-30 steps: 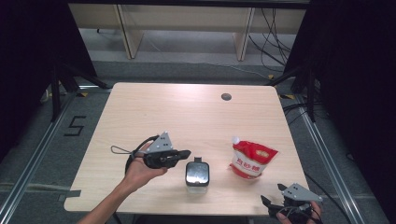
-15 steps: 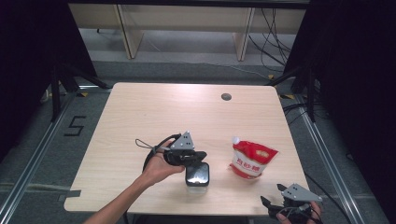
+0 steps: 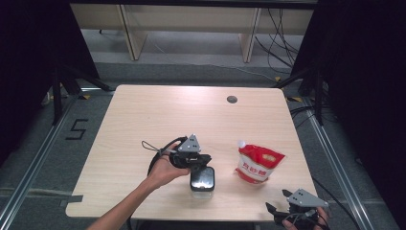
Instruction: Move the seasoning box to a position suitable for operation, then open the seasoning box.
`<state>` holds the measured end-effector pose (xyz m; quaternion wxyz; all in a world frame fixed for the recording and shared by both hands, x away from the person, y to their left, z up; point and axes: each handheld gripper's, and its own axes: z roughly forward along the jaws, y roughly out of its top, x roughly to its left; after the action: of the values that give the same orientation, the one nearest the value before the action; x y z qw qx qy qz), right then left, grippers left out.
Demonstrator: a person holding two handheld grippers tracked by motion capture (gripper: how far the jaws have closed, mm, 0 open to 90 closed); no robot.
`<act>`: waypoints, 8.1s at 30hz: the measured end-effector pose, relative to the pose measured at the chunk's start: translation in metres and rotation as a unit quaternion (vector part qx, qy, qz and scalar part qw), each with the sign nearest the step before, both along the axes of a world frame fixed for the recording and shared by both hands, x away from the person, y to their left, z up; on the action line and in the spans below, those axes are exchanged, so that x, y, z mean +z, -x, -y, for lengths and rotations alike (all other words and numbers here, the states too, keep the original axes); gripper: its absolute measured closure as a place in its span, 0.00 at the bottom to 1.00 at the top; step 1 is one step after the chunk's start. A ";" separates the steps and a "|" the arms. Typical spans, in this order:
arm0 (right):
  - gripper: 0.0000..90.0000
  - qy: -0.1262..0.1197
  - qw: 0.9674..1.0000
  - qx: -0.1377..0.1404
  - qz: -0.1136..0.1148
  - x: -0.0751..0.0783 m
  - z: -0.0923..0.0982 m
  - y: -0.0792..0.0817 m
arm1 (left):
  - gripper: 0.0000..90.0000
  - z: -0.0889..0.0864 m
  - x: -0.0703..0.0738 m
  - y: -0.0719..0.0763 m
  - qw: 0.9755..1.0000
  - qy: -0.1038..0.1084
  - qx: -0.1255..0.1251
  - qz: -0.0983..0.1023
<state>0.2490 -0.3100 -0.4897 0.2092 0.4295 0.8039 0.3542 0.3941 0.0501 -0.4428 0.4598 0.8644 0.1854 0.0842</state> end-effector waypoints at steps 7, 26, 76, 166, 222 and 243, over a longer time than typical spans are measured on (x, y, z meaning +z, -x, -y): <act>0.28 0.003 1.000 -0.003 0.005 0.000 0.001 0.000 | 0.94 0.003 -0.002 0.000 1.000 -0.005 0.004 -0.002; 0.28 0.008 1.000 0.011 0.003 -0.001 -0.002 0.000 | 0.92 -0.030 0.002 0.002 0.999 -0.021 0.035 -0.017; 0.28 0.008 1.000 0.014 -0.001 -0.002 -0.005 -0.001 | 0.59 -0.150 -0.045 0.049 0.996 0.060 0.063 -0.018; 0.29 0.001 0.999 0.042 -0.022 -0.006 -0.015 -0.001 | 0.37 -0.088 -0.022 0.067 0.995 0.065 0.072 -0.007; 0.38 0.017 0.995 0.094 0.013 -0.001 -0.028 0.002 | 0.94 -0.070 -0.016 0.070 0.996 0.070 0.040 0.037; 0.41 0.020 0.994 0.102 0.020 0.000 -0.031 0.003 | 0.98 -0.073 -0.020 0.069 0.995 0.081 0.040 0.037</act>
<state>0.2456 -0.2788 -0.4901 0.1964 0.3340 0.8461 0.3660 0.3256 0.1228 -0.4624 0.5310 0.8125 0.2092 0.1189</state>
